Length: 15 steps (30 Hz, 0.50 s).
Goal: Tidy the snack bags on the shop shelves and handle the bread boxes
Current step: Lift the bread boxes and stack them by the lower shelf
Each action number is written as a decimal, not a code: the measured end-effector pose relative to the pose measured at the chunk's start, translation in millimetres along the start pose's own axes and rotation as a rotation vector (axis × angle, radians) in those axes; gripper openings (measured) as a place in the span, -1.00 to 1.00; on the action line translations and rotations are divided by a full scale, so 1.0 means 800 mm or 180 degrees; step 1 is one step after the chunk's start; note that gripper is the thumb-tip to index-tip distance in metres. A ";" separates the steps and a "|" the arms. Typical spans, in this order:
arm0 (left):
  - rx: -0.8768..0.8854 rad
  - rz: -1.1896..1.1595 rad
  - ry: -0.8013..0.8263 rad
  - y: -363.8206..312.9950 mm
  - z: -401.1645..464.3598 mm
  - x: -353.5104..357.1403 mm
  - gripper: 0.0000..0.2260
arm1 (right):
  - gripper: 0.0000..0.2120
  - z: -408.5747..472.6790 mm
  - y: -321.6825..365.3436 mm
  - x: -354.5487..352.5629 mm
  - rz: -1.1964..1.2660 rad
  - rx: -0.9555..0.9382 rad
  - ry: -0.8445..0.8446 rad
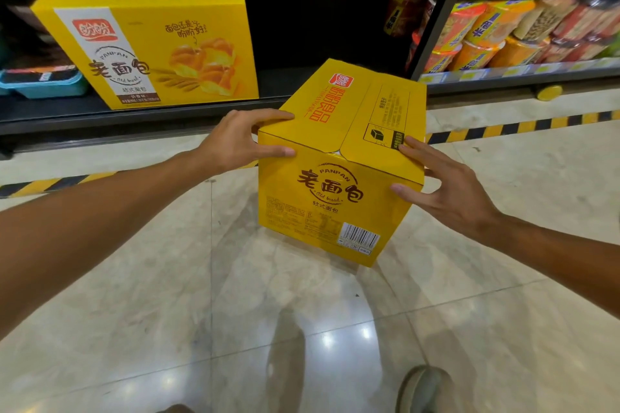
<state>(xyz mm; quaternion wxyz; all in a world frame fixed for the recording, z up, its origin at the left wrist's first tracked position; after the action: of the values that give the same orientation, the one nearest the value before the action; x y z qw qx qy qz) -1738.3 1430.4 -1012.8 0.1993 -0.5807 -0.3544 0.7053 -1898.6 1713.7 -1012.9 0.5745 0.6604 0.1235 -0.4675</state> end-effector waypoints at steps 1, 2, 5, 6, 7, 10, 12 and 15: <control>-0.0011 -0.0014 0.0005 0.001 -0.001 0.000 -0.33 | -0.27 0.000 0.000 0.000 -0.0018 0.0006 0.0009; -0.0020 -0.0034 0.0005 0.001 -0.001 0.000 -0.34 | -0.26 0.000 0.001 0.000 -0.0034 0.0010 0.0008; -0.0036 -0.0070 0.0010 0.003 -0.001 0.000 -0.34 | -0.25 0.000 0.001 0.000 -0.0004 0.0040 -0.0008; -0.0064 -0.0081 0.0030 0.006 -0.002 0.001 -0.34 | -0.24 -0.002 0.001 0.003 0.0042 0.0066 -0.0019; -0.0097 -0.0101 0.0057 0.009 -0.004 0.001 -0.34 | -0.24 -0.004 0.001 0.007 0.0108 0.0092 -0.0035; -0.0215 -0.0168 0.0193 0.028 -0.018 0.007 -0.35 | -0.19 -0.014 0.005 0.034 0.0332 0.0182 -0.0053; -0.0320 -0.0137 0.0317 0.047 -0.033 0.013 -0.35 | -0.16 -0.023 0.011 0.062 0.0368 0.0245 0.0031; -0.0477 -0.0128 0.0528 0.076 -0.055 0.025 -0.32 | -0.17 -0.033 0.019 0.105 0.0350 0.0216 0.0175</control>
<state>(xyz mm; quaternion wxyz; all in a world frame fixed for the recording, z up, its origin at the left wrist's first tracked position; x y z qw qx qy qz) -1693.3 1415.3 -1073.9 0.1980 -0.6431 -0.4000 0.6222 -1831.0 1700.8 -1069.3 0.5730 0.6979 0.0868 -0.4209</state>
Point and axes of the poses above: each hand's wrist, its own z-axis towards the middle knuckle, its own x-axis out of the palm, y = z × x, the point moved 10 cm from there along z, towards the middle knuckle, and after that the axes turned 5 degrees about y, right-handed, at the moved point
